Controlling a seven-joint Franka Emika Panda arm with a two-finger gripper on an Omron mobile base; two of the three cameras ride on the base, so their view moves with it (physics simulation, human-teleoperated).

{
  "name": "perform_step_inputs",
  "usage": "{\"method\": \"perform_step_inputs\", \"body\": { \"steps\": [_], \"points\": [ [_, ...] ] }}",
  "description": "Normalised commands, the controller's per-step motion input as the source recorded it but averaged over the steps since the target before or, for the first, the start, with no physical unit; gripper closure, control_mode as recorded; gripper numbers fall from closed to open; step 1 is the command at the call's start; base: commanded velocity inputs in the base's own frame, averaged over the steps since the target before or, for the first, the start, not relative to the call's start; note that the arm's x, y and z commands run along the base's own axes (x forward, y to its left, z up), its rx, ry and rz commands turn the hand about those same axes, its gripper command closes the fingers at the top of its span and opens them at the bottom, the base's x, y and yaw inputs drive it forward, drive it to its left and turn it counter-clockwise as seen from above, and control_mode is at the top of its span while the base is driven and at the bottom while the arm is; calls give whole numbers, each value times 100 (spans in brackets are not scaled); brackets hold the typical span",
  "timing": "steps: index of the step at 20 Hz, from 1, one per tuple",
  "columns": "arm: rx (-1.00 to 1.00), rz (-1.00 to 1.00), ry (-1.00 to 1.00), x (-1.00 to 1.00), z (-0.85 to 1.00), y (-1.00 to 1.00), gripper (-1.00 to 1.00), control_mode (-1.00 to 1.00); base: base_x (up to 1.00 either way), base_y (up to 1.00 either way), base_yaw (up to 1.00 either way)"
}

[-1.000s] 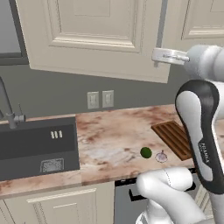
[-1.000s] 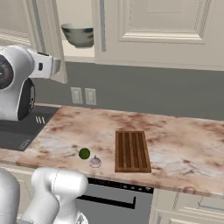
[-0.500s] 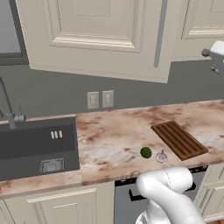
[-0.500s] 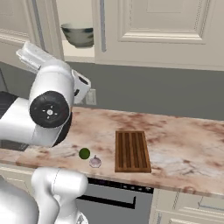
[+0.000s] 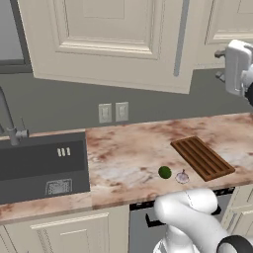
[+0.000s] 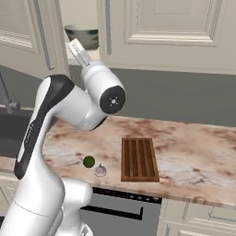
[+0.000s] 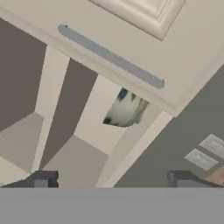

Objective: Open the cabinet. Place the bowl and condiment on the counter. Then place the lime and garlic on the cutting board.

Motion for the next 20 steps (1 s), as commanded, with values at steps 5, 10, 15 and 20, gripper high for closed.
{"method": "perform_step_inputs", "body": {
  "steps": [5, 10, 15, 20],
  "points": [
    [0, 7, 16, 89, -7, 58, -100, -100, 0, 0, 0],
    [0, 10, 10, 34, 0, 44, -100, -100, 0, 0, 0],
    [0, 23, -7, -78, 0, 70, -100, -100, 0, 0, 0],
    [-10, 30, -22, -100, 0, 95, -100, -100, 0, 0, 0]
  ]
}}
